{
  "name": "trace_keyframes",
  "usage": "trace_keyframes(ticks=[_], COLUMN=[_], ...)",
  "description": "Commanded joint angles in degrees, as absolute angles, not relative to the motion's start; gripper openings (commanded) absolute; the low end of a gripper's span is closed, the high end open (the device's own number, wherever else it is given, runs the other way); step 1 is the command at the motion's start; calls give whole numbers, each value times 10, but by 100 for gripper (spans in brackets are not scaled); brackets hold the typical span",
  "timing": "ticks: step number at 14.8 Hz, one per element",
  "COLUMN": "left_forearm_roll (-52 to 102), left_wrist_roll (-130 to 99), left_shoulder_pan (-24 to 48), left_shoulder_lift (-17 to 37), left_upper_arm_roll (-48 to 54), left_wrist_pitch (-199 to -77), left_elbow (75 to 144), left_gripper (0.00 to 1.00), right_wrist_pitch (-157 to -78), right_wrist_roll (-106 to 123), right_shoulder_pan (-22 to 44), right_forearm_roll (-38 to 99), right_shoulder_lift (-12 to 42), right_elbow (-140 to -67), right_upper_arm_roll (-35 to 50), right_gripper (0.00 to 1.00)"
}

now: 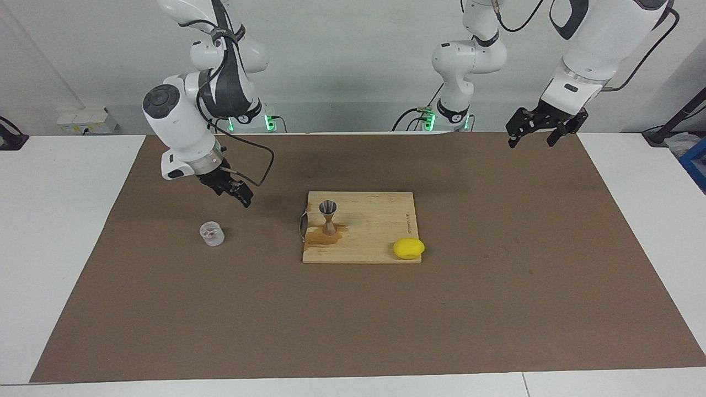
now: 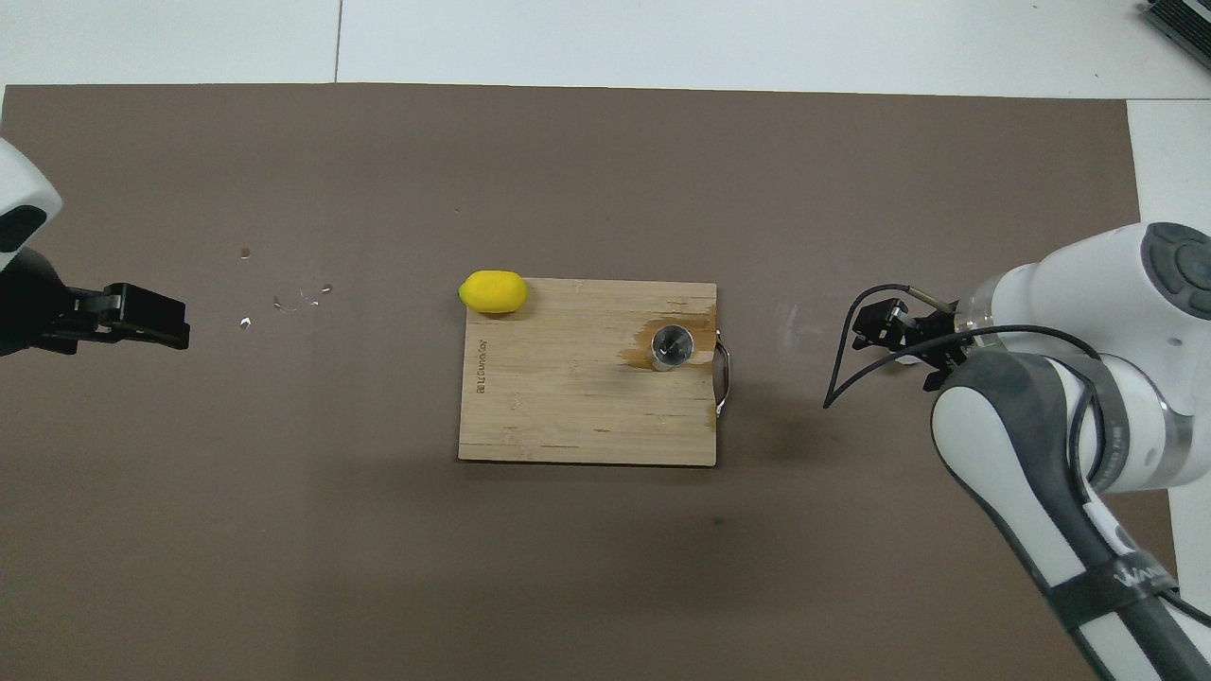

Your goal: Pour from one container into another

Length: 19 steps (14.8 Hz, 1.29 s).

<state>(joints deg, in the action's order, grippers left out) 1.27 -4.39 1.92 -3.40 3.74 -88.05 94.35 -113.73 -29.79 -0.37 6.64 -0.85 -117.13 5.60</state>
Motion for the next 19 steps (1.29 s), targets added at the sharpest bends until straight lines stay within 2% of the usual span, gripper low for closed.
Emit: trace_keyframes(ticks=[1, 10, 14, 19], left_forearm_roll=[8, 8, 8, 8], left_wrist_roll=[-43, -43, -43, -43], left_shoulder_pan=[25, 24, 24, 24], left_shoulder_lift=[-45, -45, -45, -45], left_upper_arm_roll=[33, 33, 33, 33], left_wrist_pitch=[-874, -874, -874, -874], left_elbow=[949, 949, 949, 949], left_gripper=[100, 100, 100, 100], right_wrist_pitch=[-1071, -921, -872, -875], right_wrist_roll=[-252, -191, -135, -89], right_shoulder_pan=[-9, -27, -28, -26], right_forearm_roll=[42, 3, 9, 11], right_shoulder_lift=[-11, -6, -8, -18], right_elbow=[-1108, -931, -923, -944], right_upper_arm_roll=[55, 49, 49, 49], right_gripper=[100, 100, 100, 100])
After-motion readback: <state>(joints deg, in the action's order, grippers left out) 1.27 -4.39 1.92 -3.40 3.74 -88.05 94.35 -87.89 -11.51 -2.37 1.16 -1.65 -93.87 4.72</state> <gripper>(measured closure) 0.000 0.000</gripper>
